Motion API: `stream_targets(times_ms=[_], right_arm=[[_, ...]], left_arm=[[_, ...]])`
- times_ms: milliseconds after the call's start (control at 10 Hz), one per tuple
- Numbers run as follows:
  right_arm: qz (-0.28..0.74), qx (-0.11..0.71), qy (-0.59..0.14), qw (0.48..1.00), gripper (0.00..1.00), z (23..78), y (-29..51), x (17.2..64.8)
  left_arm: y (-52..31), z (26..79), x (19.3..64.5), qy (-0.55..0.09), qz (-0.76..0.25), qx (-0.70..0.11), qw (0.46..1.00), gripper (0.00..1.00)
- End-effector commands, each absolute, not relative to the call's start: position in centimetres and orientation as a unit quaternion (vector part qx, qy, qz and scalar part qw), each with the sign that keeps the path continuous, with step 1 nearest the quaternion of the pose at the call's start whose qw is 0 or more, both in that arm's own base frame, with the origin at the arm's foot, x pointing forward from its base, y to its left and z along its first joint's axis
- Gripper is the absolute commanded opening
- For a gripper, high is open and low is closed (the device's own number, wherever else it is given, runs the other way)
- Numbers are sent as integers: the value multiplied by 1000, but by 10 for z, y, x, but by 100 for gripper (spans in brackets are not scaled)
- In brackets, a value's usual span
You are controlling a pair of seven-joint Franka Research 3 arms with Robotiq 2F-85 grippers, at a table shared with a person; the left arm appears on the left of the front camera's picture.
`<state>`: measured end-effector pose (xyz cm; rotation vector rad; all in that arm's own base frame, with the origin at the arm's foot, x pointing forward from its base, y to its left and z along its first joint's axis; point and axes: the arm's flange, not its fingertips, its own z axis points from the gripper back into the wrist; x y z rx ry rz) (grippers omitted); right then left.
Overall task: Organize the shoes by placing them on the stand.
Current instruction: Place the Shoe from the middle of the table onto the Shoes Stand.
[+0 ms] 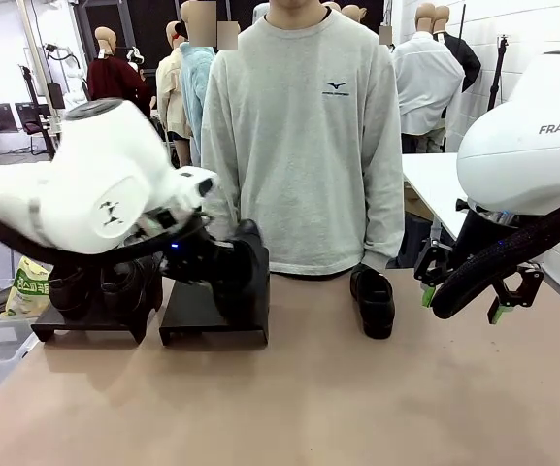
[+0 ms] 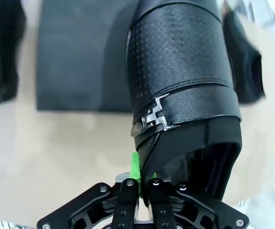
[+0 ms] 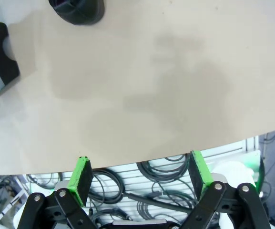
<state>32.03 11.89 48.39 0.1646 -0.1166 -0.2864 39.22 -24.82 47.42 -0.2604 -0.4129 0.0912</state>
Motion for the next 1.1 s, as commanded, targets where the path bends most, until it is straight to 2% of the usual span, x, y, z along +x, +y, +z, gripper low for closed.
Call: stream_targets(times_ms=[0,100,400,1000], right_arm=[[-137,81,-56,986,100,484,118,320],[-137,81,-56,986,100,484,118,320],[-137,81,-56,986,100,484,118,320],[-137,81,-56,986,100,484,118,320]], left_arm=[[-222,460,408,-271,51,-134,952,0],[-209,460,420,-285,66,-142,945,0],[-187,451,449,-301,46,-99,947,0],[-167,446,468,-289,26,-37,956,0]])
